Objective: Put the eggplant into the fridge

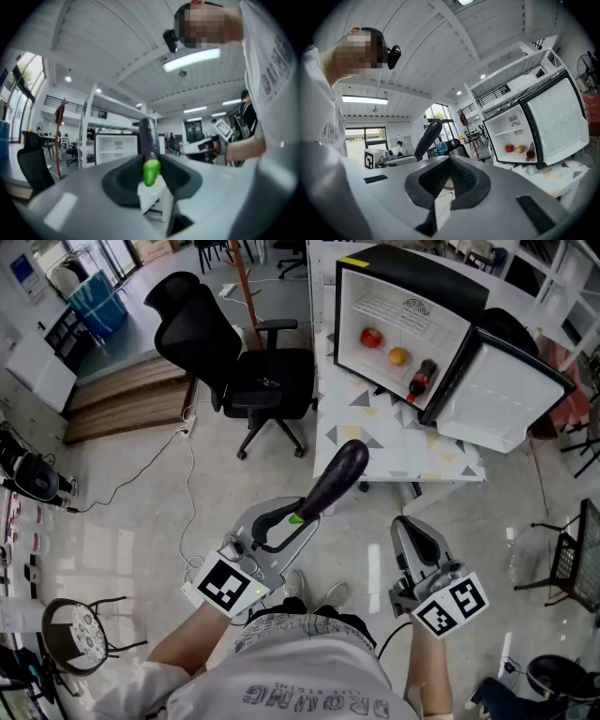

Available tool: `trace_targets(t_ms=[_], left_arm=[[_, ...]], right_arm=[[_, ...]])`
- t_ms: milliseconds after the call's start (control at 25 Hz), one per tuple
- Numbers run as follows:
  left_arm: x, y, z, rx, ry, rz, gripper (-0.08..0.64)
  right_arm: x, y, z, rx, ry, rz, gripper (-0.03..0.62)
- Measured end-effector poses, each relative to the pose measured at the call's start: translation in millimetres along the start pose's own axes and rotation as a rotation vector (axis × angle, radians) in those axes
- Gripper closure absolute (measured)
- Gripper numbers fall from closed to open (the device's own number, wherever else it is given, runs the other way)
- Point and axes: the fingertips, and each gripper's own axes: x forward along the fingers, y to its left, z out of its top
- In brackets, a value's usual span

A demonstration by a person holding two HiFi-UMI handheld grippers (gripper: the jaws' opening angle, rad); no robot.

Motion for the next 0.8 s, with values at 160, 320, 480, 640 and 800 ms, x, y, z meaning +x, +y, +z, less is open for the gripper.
trace_targets(t_ms=[160, 320, 480, 640, 800], left_arm=[[3.2, -1.3, -1.1, -0.001, 0.001, -0.004, 0.442], [6.8, -5.2, -1.5, 0.0, 0.001, -0.004, 0.442], [10.2, -8.8, -1.9, -0.001, 0.003, -0.001, 0.442], [13.6, -14.5, -4.1, -0.002, 0.013, 0.004, 0.442], [17.5, -21.8, -6.4, -0.003, 0.019, 0.013, 0.442]], right_arm=[[0.0, -3.3, 0.5, -0.002, -0.001, 0.001, 0.589], [-3.1, -9.4, 2.2, -0.019, -0.004, -0.021, 0.589], [-7.6, -20.4, 9.9, -0.039, -0.018, -0.06, 0.589], [-13.9, -28.3, 11.6, -0.028, -0.024, -0.066, 0.589], [-21.1, -33.3, 9.3, -0.017, -0.024, -0.06, 0.589]])
